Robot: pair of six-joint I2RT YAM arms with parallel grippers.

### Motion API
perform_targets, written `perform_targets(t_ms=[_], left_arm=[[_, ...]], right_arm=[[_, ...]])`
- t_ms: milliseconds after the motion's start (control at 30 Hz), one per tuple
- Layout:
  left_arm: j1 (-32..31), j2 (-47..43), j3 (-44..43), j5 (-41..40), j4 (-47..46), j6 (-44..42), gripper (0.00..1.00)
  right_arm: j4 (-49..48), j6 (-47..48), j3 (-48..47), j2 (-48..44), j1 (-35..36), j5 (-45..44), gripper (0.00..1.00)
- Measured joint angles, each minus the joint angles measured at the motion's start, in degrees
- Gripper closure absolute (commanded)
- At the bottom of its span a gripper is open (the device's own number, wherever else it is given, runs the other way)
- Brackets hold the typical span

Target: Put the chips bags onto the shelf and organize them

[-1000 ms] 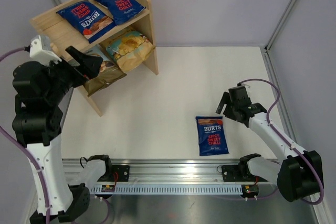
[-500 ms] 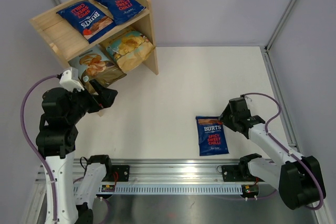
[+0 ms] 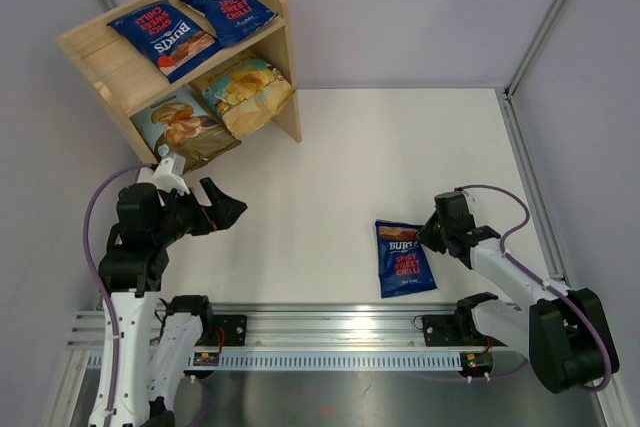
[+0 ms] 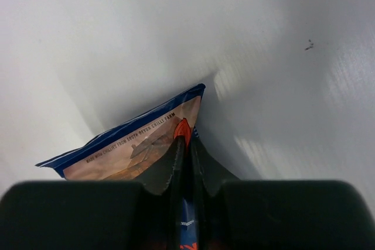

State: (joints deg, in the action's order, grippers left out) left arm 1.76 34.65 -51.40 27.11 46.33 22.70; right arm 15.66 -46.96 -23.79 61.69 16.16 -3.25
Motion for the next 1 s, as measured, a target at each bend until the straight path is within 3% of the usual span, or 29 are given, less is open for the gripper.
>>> perform_targets(t_ms=[167, 267, 433, 600, 800, 1000], left_arm=[[-8.48, -1.25, 7.43, -0.39, -6.62, 4.02, 0.01], [-19.52, -0.31, 12.61, -4.46, -13.4, 7.69, 0.01], [-42.64, 6.62, 21.81, -14.12, -32.98, 12.85, 0.01], [-57.75, 16.74, 27.5, -23.93, -53.7, 12.33, 0.01], [-64.76, 34.64, 26.53, -28.89, -75.82, 8.57, 0.01], [-68.65, 44.0, 22.1, -30.21, -90.33, 5.66, 0.01]], right_arm=[[0.28, -1.55, 0.24, -5.44, 0.0, 0.92, 1.0], [0.42, -2.71, 0.11, -8.96, 0.0, 1.22, 1.0], [1.01, -4.57, -1.53, -11.39, 0.0, 2.93, 1.0], [2.64, -6.91, -5.6, -15.1, 0.0, 5.84, 1.0], [3.74, -10.43, -9.68, -21.94, 0.0, 8.61, 1.0], [4.2, -14.8, -12.39, -27.61, 0.0, 11.19, 1.0]])
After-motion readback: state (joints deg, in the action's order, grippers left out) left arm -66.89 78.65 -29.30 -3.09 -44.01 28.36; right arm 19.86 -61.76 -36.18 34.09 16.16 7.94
